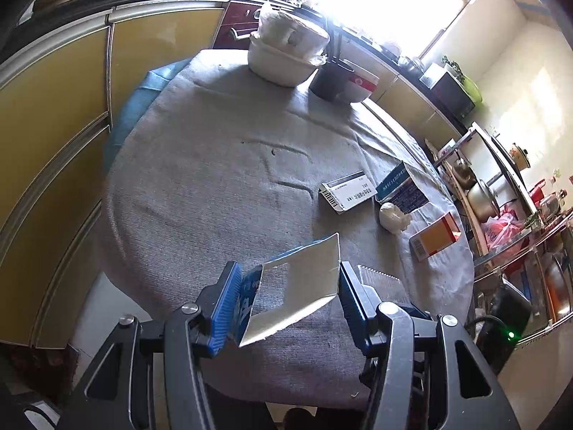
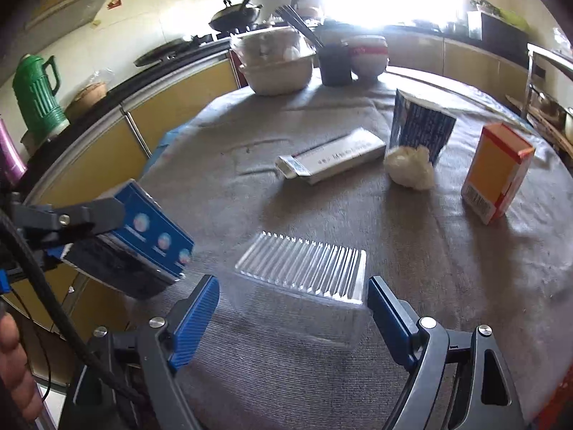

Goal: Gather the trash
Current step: 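Grasp the clear plastic tray with the right gripper, then lift the clear plastic tray with the right gripper while the left holds the box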

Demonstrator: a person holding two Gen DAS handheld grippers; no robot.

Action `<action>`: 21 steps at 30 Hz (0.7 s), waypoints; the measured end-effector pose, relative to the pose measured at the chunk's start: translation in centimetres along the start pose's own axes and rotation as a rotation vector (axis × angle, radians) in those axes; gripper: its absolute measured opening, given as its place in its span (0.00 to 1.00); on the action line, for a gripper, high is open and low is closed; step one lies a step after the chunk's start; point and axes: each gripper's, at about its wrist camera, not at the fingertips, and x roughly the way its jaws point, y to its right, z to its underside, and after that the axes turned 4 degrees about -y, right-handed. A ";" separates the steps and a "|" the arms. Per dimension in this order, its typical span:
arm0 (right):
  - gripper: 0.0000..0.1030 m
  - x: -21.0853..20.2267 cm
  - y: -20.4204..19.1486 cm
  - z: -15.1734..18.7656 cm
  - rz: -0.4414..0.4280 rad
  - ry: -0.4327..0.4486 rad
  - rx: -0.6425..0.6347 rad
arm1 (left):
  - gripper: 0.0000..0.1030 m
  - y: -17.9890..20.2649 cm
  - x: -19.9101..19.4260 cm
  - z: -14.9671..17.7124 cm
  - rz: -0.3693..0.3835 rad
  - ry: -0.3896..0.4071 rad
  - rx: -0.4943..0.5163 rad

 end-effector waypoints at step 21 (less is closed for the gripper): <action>0.73 0.6 4.9 -0.1 -0.056 0.001 0.135 | 0.55 0.5 0.4 0.1 -0.007 -0.014 0.010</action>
